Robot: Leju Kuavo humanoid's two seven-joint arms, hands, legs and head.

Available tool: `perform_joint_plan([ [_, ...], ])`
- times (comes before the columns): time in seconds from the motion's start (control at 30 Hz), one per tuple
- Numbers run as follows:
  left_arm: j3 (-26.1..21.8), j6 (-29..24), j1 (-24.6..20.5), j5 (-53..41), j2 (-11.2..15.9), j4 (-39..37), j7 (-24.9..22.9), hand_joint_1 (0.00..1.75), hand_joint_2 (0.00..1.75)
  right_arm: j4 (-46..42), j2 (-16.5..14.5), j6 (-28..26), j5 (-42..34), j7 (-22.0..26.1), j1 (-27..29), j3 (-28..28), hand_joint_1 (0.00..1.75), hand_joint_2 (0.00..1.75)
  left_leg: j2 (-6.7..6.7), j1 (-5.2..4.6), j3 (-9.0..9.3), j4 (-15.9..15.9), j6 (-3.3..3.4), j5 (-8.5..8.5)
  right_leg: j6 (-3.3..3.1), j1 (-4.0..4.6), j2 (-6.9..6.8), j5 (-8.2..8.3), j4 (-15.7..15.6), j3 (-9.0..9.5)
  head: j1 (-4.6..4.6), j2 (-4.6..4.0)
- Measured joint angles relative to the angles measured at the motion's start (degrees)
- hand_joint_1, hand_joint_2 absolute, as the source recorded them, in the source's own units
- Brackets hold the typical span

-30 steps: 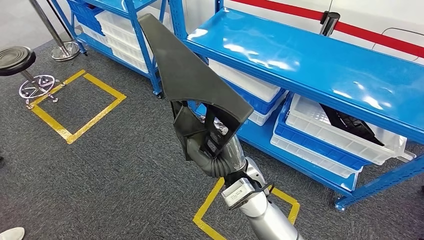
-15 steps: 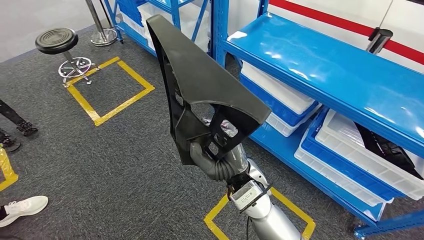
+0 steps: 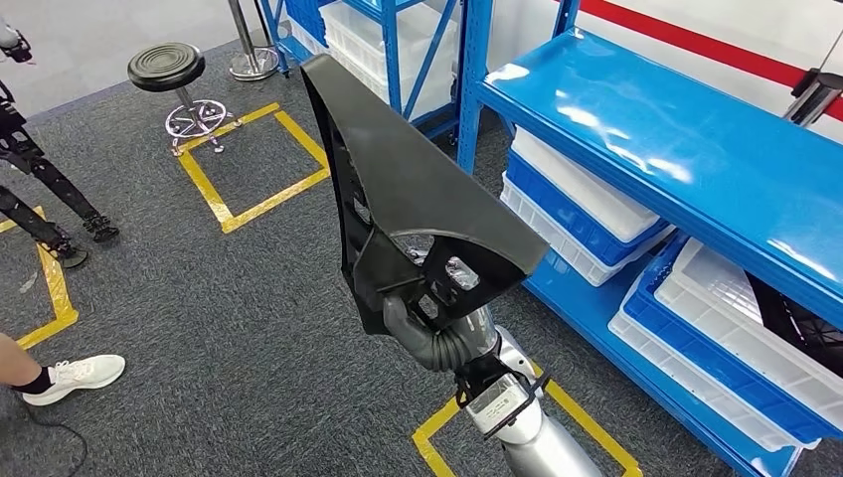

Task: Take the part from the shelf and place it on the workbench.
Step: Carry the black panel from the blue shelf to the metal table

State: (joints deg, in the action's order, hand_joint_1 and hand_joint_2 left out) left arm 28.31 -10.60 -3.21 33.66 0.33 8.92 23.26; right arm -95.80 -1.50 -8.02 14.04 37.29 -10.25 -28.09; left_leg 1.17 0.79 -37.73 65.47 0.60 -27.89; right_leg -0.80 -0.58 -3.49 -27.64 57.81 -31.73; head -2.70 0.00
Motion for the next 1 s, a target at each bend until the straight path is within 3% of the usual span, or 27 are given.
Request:
perform_joint_plan([
  [0.07,0.03,-0.03,-0.16,0.01,0.02,0.01,0.11,0.0,1.75,0.02,0.03,0.0,-0.08,0.21,-0.02,0.0,1.75,1.75,1.59,-0.5,3.17,-6.02,0.64,1.71,0.21,0.35,-0.79,-0.12,-0.01,0.05,-0.03,0.01],
  [0.1,0.04,-0.07,-0.25,0.04,0.02,0.02,0.22,0.0,1.75,0.04,0.06,0.0,-0.12,0.35,-0.01,-0.01,1.75,1.75,1.9,-0.78,3.58,-7.04,0.9,1.75,0.43,0.43,-1.18,-0.18,-0.04,0.06,-0.05,0.01],
  [0.17,0.05,-0.31,-0.33,0.17,0.02,0.02,0.49,0.0,1.75,0.11,0.09,0.0,-0.23,0.59,0.0,-0.03,1.75,1.75,0.8,-0.96,3.6,-7.5,1.45,2.07,1.03,0.48,-1.97,-0.28,-0.19,0.15,-0.03,0.02],
  [0.23,0.04,-0.62,-0.34,0.29,-0.09,0.02,0.69,0.0,1.75,0.2,0.11,0.0,-0.38,0.7,0.01,-0.04,1.75,1.75,-0.23,-0.73,4.11,-8.46,2.14,2.77,1.34,0.45,-0.8,-1.26,1.22,-0.33,-0.08,0.02],
  [0.33,0.04,-0.79,-0.62,0.32,-0.24,0.02,0.77,0.0,1.75,0.45,0.44,-0.02,-0.56,0.83,0.25,-0.06,1.75,1.75,-2.0,-0.54,4.35,-9.02,2.74,3.34,0.9,0.12,2.57,-5.57,11.07,-4.9,-0.19,0.01],
  [0.4,0.06,-0.87,-0.62,0.22,-0.31,0.02,0.77,0.0,1.75,0.73,0.69,-0.04,-0.61,0.85,0.58,-0.05,1.75,1.75,-3.42,-0.58,4.27,-8.99,2.73,3.34,1.19,0.01,3.05,-6.77,15.8,-7.49,-0.21,0.01],
  [0.43,0.08,-0.95,-0.58,0.18,-0.39,0.02,0.76,0.0,1.75,0.83,0.75,-0.04,-0.61,0.87,0.67,-0.04,1.75,1.75,-4.11,-0.58,4.27,-8.94,2.71,3.34,1.62,-0.04,3.16,-5.98,15.0,-7.32,-0.21,0.01],
  [0.5,0.1,-1.2,-0.56,0.14,-0.6,0.02,0.83,0.0,1.75,0.94,0.79,-0.01,-0.64,1.02,0.72,-0.05,1.75,1.75,-5.54,-0.55,4.28,-8.69,2.5,3.24,2.63,-0.36,4.2,-2.53,7.62,-4.11,-0.22,0.01],
  [0.53,0.1,-1.31,-0.57,0.15,-0.69,0.02,0.89,0.0,1.75,0.99,0.8,0.04,-0.66,1.13,0.71,-0.06,1.75,1.75,-6.21,-0.64,4.19,-8.43,2.24,3.09,2.78,-0.49,4.91,-0.99,3.8,-2.36,-0.22,0.01],
  [0.6,0.1,-1.48,-0.54,0.15,-0.78,0.02,1.01,0.0,1.75,1.1,0.84,0.15,-0.68,1.31,0.71,-0.08,1.75,1.75,-7.13,-0.72,3.84,-8.02,1.59,2.91,2.36,-0.56,5.73,0.41,0.07,-0.62,-0.18,0.01],
  [0.67,0.1,-1.56,-0.41,0.15,-0.75,0.02,1.06,0.0,1.75,1.17,0.83,0.22,-0.68,1.38,0.67,-0.09,1.75,1.75,-7.68,-0.53,3.52,-7.94,0.97,2.95,1.56,-0.44,5.11,0.6,-0.01,-0.57,-0.16,0.02],
  [0.7,0.09,-1.61,-0.3,0.15,-0.73,0.02,1.07,0.0,1.75,1.18,0.78,0.24,-0.69,1.39,0.63,-0.09,1.75,1.75,-7.38,-0.42,3.36,-7.7,0.68,2.77,1.18,-0.48,4.75,0.72,-0.13,-0.5,-0.16,0.01],
  [0.77,0.09,-1.66,-0.22,0.15,-0.74,0.02,1.08,0.0,1.75,1.18,0.61,0.28,-0.69,1.45,0.57,-0.09,1.75,1.75,-5.06,-0.29,1.82,-4.48,0.06,0.74,0.29,-0.6,3.76,0.81,-0.41,-0.27,0.0,0.01],
  [0.83,0.1,-1.68,-0.34,0.15,-0.81,0.02,1.09,0.0,1.75,1.22,0.52,0.3,-0.69,1.51,0.62,-0.07,1.75,1.75,-2.28,-0.13,-1.8,2.82,-0.41,-2.92,-0.29,-0.34,2.65,0.65,-0.44,-0.2,0.15,0.01],
  [0.9,0.13,-1.79,-0.38,0.12,-0.85,0.02,1.06,0.0,1.75,1.28,0.51,0.31,-0.67,1.53,0.69,-0.06,1.75,1.75,-1.46,0.04,-4.78,8.41,-0.64,-4.69,-0.49,-0.04,1.45,0.53,-0.43,-0.21,0.15,0.01],
  [0.93,0.19,-1.88,-0.35,0.05,-0.87,0.02,1.02,0.0,1.75,1.31,0.51,0.31,-0.66,1.53,0.7,-0.06,1.75,1.75,-1.33,0.06,-4.82,8.37,-0.61,-4.07,-0.53,0.06,0.89,0.48,-0.43,-0.2,0.15,0.01],
  [1.0,0.41,-2.11,-0.36,-0.16,-0.86,0.02,0.86,0.0,1.75,1.29,0.49,0.31,-0.64,1.55,0.68,-0.07,1.75,1.75,-0.33,-0.05,-1.46,1.99,-0.14,-0.59,-0.52,0.21,-0.16,0.36,-0.43,-0.05,0.16,0.01],
])
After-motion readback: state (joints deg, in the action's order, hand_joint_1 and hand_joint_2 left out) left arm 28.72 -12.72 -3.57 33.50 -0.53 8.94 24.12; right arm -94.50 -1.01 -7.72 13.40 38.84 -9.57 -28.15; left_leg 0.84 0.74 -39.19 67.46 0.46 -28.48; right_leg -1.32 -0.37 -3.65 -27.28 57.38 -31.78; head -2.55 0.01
